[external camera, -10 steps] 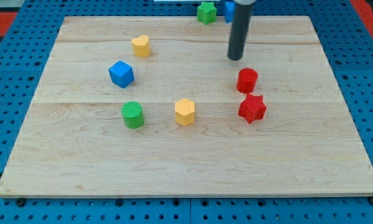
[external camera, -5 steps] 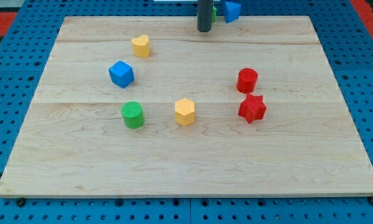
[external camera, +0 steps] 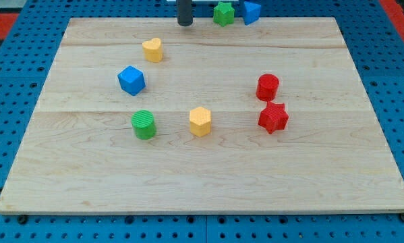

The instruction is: Point your arm to the right side of blue triangle

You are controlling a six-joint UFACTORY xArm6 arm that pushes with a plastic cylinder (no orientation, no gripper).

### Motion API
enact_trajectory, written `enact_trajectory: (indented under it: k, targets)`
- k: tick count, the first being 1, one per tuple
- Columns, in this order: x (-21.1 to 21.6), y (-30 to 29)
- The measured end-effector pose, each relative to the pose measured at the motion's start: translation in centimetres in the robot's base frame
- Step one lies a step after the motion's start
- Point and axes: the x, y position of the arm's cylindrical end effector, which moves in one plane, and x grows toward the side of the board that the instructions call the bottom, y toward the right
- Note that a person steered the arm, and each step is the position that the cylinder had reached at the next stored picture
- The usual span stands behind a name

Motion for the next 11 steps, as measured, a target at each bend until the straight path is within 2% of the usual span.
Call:
enact_trajectory:
  k: [1, 5, 6, 8, 9, 10, 11]
  targets:
    - [1.7, 2.2]
    - [3.1, 24.6]
    - [3.1, 31.7]
    - [2.7, 33.9]
    - [-1.3, 32.7]
    - [-1.3, 32.7]
    - [-1.2, 25.7]
